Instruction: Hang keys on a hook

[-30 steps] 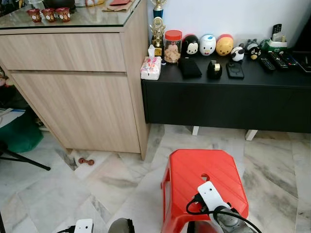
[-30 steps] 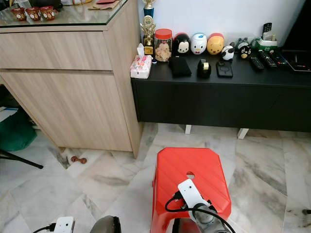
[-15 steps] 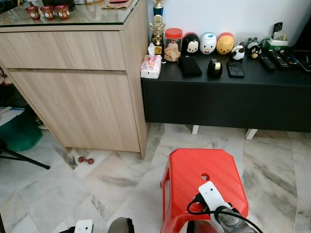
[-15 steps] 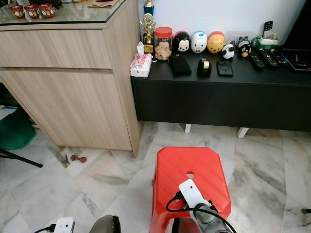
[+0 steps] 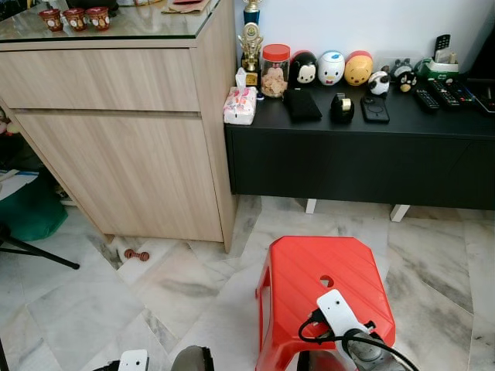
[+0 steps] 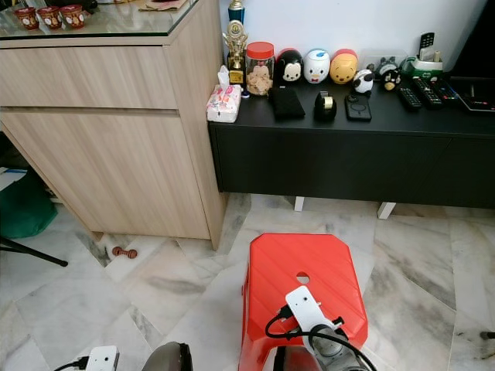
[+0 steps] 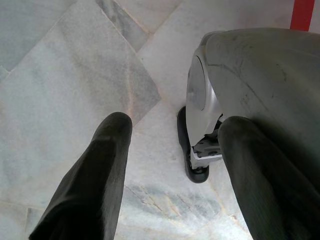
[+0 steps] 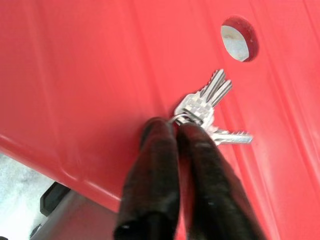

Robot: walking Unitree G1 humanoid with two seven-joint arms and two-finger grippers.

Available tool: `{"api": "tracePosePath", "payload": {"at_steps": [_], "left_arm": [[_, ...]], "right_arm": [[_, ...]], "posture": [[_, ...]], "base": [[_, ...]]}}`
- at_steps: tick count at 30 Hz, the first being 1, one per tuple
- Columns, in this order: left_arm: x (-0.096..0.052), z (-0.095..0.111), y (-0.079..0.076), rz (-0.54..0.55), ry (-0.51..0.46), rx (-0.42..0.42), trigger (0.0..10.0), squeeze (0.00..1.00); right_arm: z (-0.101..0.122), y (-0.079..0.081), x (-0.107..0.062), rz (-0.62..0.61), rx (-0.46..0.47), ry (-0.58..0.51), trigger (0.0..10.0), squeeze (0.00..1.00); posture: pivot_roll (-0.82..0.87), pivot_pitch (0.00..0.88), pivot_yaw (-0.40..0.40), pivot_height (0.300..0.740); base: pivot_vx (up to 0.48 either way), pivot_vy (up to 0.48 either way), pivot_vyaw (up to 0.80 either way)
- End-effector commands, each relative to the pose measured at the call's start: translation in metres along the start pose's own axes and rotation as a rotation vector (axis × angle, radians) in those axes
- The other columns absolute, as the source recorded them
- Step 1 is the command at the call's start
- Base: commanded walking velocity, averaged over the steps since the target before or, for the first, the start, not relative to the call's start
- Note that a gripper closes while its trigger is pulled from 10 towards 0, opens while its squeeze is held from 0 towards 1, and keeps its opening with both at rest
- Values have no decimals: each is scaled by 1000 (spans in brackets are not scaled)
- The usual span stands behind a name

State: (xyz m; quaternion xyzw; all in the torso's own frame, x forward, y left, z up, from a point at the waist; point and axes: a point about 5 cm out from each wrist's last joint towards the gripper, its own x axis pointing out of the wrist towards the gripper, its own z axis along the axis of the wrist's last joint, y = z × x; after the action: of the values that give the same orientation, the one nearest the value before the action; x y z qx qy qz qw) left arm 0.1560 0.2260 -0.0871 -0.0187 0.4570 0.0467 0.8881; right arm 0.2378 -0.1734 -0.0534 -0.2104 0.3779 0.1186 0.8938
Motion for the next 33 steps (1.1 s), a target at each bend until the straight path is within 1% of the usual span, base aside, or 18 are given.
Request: {"api": "tracePosePath", "payload": {"at_steps": [1,11,14,15,19,24,28,33], "left_arm": [[-1,-2,1,6,6,0,10000,0],[0,1,1,6,0,4,10000,0],[1,2,0,6,-1,5,10000,0],[1,2,0,6,-1,5,10000,0],[1,2,-1,6,0,7,10000,0],[1,2,-1,6,2,8,10000,0],[1,3,-1,6,1,9,10000,0],[2,5,-2,4,-1,10,10000,0]], "right_arm": [[-4,2,0,-3,10,24,0,0],[-2,3,0,-16,20,21,0,0],[-2,2,0,-38,28,10,0,0],[-2,1,0,-49,32,5,0,0],[2,-13,-1,-119,64,-47,0,0],[15,-25,-2,-176,95,-132,0,0],[21,-28,-2,-193,107,-164,0,0],[24,-29,-2,-199,114,-179,0,0]], "posture": [[-5,55,-3,626],[-3,52,0,626],[-4,56,1,626],[-4,57,1,626],[-5,62,2,626],[-4,68,2,626],[-5,75,4,626],[-7,80,5,626]], "base": [[0,0,0],[0,0,0],[0,0,0],[0,0,0],[0,0,0],[0,0,0],[0,0,0],[0,0,0]]}}
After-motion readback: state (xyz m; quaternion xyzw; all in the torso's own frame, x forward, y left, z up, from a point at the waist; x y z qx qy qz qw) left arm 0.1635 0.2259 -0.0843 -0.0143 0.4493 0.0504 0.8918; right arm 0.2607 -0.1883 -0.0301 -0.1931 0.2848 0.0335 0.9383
